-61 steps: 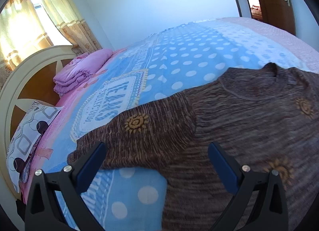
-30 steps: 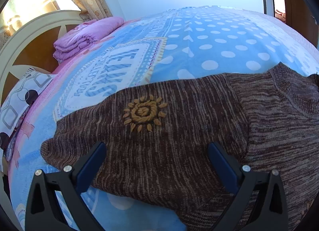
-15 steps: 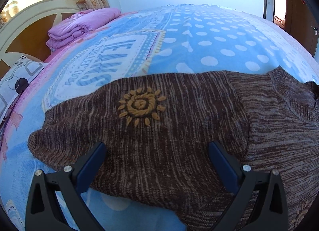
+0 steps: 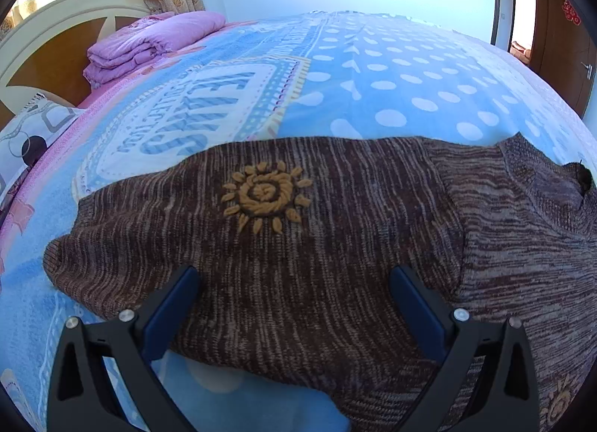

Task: Fold small clothes
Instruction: 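Grasp the sleeve cuff with the right gripper and lift it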

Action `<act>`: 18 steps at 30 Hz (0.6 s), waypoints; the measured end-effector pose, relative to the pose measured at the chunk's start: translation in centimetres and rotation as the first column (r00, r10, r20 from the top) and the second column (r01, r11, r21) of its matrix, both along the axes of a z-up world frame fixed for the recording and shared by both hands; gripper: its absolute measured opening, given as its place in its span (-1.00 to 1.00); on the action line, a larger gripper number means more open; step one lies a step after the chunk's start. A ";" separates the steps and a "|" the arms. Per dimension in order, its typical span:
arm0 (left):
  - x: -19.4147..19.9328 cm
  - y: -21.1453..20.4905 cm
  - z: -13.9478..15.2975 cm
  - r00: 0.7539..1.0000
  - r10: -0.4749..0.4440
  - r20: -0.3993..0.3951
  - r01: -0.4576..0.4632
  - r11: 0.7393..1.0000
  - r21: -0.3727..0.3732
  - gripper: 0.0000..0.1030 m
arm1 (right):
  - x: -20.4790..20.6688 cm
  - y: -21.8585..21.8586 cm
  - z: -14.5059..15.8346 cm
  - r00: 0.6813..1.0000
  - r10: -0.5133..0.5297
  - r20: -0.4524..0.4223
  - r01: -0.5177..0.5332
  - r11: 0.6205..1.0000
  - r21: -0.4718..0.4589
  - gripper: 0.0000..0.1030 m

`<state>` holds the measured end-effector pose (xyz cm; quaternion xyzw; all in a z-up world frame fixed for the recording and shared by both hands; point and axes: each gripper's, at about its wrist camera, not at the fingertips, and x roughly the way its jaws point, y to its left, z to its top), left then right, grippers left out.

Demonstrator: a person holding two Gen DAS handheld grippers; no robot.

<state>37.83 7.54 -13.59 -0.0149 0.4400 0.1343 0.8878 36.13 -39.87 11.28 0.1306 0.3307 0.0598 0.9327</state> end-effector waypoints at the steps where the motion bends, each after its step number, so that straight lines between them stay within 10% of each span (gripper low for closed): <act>1: 0.0 0.0 0.0 1.000 0.001 0.003 -0.001 1.000 -0.004 1.00 | 0.4 1.4 -0.1 1.000 0.020 -0.003 -0.020 1.000 0.006 -0.87; 14: 0.0 0.1 -0.1 1.000 0.004 0.005 -0.004 1.000 -0.001 1.00 | 5.2 16.1 -12.4 0.969 0.225 -0.100 -0.203 0.960 0.192 -0.81; 18: 0.1 -0.1 -0.1 1.000 -0.001 -0.004 0.001 1.000 0.007 1.00 | 5.0 17.6 -18.3 0.935 0.299 -0.191 -0.242 0.931 0.275 0.22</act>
